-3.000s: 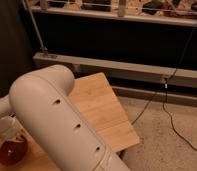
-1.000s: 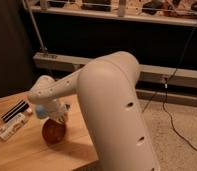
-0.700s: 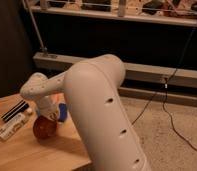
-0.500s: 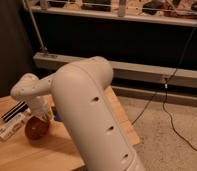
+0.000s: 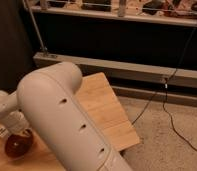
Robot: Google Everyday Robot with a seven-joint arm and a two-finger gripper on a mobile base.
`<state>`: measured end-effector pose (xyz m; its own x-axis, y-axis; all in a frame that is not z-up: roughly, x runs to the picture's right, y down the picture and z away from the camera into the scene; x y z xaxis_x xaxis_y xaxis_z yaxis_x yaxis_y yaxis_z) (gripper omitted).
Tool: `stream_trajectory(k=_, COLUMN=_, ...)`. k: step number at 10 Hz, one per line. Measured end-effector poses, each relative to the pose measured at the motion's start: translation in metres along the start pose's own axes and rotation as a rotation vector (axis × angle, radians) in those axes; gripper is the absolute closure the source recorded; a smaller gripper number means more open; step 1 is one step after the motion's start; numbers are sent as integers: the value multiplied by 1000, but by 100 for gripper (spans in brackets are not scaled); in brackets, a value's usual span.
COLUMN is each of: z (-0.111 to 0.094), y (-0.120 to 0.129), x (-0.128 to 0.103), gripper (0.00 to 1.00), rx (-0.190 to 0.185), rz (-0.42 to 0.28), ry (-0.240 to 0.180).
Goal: Drag the ceramic bowl in a circle
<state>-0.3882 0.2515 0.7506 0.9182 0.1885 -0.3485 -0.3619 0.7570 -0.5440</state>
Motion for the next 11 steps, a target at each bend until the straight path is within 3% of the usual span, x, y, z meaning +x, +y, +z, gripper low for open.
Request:
stream_trajectory(k=1, z=0, y=34, x=2, gripper=100, rx=24, rz=-109, ry=9)
stream_trajectory(k=3, z=-2, y=74, x=13, gripper=100, rx=40, rz=-239, ry=22)
stream_trajectory(k=4, z=-2, y=89, x=29, gripper=100, rx=46, rz=-307, ry=40)
stream_trajectory(k=5, z=0, y=87, x=41, gripper=100, rx=47, rz=-316, ry=57)
stream_trajectory(k=7, z=17, y=62, x=90, gripper=100, rx=28, rz=-257, ry=133)
stream_trajectory(k=9, z=39, y=30, x=141, gripper=100, rx=-3, rz=-121, ry=198)
stream_trajectory(k=10, z=44, y=20, x=152, gripper=100, rx=-11, rz=-82, ry=206)
stream_trajectory(k=11, z=54, y=-3, x=169, gripper=100, rx=-22, rz=10, ry=213)
